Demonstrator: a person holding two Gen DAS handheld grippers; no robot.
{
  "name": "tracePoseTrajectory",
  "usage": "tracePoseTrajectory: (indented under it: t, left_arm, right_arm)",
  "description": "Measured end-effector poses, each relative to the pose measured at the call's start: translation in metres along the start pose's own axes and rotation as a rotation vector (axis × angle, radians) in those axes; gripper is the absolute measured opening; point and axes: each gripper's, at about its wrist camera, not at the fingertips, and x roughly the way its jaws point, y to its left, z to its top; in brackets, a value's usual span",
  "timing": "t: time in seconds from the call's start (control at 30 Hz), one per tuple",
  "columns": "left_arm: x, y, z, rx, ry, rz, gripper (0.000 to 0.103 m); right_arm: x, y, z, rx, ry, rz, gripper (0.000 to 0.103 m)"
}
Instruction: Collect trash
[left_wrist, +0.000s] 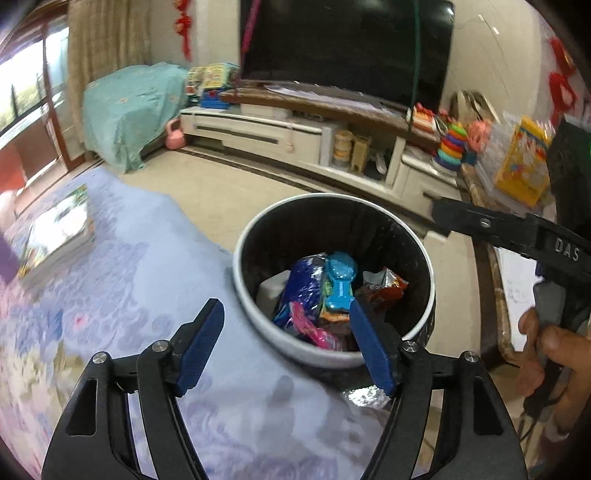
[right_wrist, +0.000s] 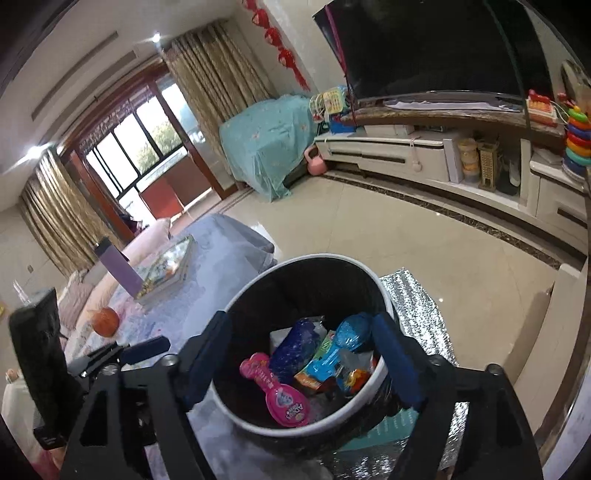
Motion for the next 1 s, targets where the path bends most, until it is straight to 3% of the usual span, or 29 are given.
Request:
tracePoseTrajectory:
  t: [0.1,0.2,0.3,0.37,0.57,0.67,0.83,1.0]
  left_arm:
    - [-0.024,0.011,-0.015,-0.051,-0.058,0.012,0.076]
    - [-0.047,0.019,-0.028,-0.088,-0.12,0.042,0.087]
    - [-0.069,0.026,-0.042,-0.131,-0.174,0.035,0.09]
    - [-0.083,0.03,-0.051,-0.15,-0.204,0.046,0.094]
    - [-0.117,0.035,-0.069,-0.166,-0.298,0.112,0.102]
    - [-0.14,0.034,-0.077,-0.152,-0.367,0.146,0.103]
    - [-0.155,0.033,-0.098,-0.159,-0.413,0.211,0.103]
    - [-0.162,0.035,-0.124,-0.168,-0.419,0.215,0.103]
  right_arm:
    - [-0.012,0.006,-0.009,0.021,-0.022,-0.007,0.093]
    - [-0.025,0.018,-0.021,0.019,-0.052,-0.017,0.094]
    - [-0.045,0.034,-0.035,-0.019,-0.13,-0.071,0.095]
    - [-0.056,0.044,-0.043,-0.037,-0.172,-0.101,0.102]
    - [-0.082,0.076,-0.058,-0.11,-0.249,-0.154,0.103]
    - [-0.099,0.097,-0.057,-0.175,-0.303,-0.172,0.103]
    - [-0.12,0.123,-0.07,-0.264,-0.406,-0.256,0.103]
    - [-0.118,0.123,-0.1,-0.265,-0.403,-0.278,0.103]
